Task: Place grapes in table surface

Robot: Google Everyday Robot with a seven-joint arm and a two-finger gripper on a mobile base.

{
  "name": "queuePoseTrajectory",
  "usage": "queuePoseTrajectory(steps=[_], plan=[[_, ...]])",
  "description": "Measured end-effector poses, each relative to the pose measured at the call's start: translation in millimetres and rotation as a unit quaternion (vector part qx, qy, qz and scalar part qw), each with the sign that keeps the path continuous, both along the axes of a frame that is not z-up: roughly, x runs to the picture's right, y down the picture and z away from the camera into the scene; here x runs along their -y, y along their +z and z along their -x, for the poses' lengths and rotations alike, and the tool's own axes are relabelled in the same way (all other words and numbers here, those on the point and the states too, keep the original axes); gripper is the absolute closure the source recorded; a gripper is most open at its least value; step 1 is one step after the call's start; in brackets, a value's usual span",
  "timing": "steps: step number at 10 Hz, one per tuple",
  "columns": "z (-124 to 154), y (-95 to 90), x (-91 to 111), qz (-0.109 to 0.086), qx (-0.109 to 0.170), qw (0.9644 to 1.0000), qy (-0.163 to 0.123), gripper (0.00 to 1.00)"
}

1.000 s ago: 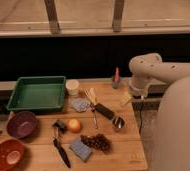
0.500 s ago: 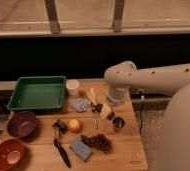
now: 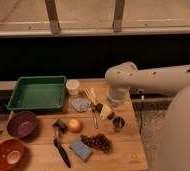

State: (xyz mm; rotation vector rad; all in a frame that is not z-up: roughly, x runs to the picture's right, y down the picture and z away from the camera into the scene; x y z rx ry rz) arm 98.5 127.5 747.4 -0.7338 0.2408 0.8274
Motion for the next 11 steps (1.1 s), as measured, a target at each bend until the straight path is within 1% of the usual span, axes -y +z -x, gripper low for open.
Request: queuePoseTrajectory(steps=[1, 2, 3, 4, 6, 8, 9, 11], plan=[[11, 5.6, -13, 0.008, 0.03, 0.9995, 0.003, 0.2], [21, 7.3, -22, 0.012, 0.053, 0.9985, 0.004, 0.2], [37, 4.5, -34, 0.018, 0.085, 0.9962, 0.005, 0.2], [46, -0.1, -41, 0.019, 0.108, 0.9939, 0.005, 0.2], [57, -4.2, -45, 0.016, 0.127, 0.9917, -0.004, 0.2], [71, -5.7, -56, 0.02, 0.143, 0.9895, -0.01, 0.2], [71, -4.6, -65, 0.027, 0.143, 0.9893, -0.013, 0.2], [79, 4.1, -83, 0.041, 0.142, 0.9888, -0.017, 0.2]])
